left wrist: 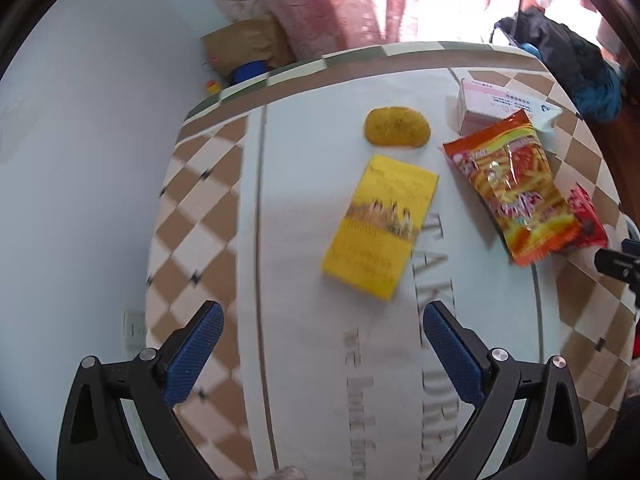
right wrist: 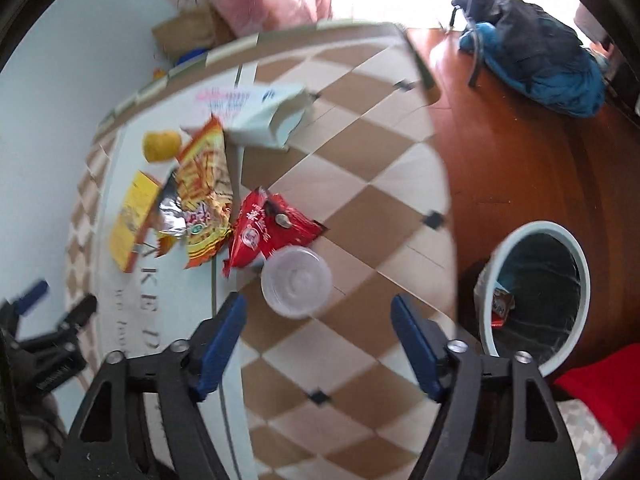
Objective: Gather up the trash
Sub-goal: 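Move both tools back toward the table, then grasp the clear plastic cup with the right tool while the left tool grasps the yellow cigarette box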
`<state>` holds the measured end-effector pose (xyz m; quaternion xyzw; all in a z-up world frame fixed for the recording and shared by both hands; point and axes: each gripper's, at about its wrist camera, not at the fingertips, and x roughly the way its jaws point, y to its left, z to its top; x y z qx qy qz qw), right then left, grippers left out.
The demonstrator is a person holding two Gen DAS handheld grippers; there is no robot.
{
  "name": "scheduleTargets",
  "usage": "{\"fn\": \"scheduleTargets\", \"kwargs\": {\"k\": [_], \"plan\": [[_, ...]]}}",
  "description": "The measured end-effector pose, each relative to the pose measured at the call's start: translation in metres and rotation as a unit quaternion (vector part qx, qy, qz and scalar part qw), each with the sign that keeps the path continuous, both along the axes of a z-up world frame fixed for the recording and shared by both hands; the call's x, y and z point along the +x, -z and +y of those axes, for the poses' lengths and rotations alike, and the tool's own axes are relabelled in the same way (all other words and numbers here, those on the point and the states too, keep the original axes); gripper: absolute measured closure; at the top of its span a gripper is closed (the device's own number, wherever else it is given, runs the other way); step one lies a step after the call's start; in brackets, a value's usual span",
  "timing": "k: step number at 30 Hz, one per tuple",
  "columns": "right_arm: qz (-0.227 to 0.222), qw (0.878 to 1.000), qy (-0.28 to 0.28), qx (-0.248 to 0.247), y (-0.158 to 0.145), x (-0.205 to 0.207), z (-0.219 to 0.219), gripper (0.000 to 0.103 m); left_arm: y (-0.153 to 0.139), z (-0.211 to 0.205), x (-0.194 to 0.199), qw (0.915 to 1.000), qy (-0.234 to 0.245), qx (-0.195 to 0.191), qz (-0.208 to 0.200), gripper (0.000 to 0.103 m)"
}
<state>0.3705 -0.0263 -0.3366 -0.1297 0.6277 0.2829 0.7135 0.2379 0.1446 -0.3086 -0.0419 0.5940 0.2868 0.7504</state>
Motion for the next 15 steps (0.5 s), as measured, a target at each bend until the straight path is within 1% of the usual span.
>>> {"fn": "scheduleTargets", "kwargs": {"k": [2,3,4,8,11,13,14,15], "plan": [[-0.002,1.0,-0.006,-0.009,0.007,0.001,0.009,0.049,0.011,0.008,0.016,0.9996,0.021,-0.014,0.011,0.001],[-0.003,1.0,-0.009,-0.011,0.01,0.002,0.012,0.055,0.014,0.01,0.023,0.9993,0.028,-0.021,0.016,0.001],[-0.004,1.0,-0.01,-0.014,0.011,0.001,0.015,0.059,0.02,0.014,0.031,0.9986,0.038,-0.03,0.022,0.001],[-0.006,1.0,-0.011,-0.022,0.01,-0.001,0.015,0.059,0.036,0.017,0.055,0.9953,0.073,-0.051,0.039,0.002],[-0.001,1.0,-0.005,-0.021,0.009,0.002,0.011,0.059,0.047,0.022,0.061,0.9936,0.078,-0.071,0.043,0.002],[0.001,1.0,-0.004,-0.02,0.009,0.003,0.009,0.059,0.045,0.025,0.061,0.9936,0.075,-0.08,0.028,0.008],[0.0,1.0,-0.006,-0.023,0.009,0.004,0.011,0.059,0.045,0.026,0.059,0.9929,0.07,-0.093,0.021,0.014],[-0.001,1.0,-0.007,-0.024,0.008,0.004,0.01,0.059,0.046,0.028,0.059,0.9922,0.068,-0.104,0.016,0.024]]}}
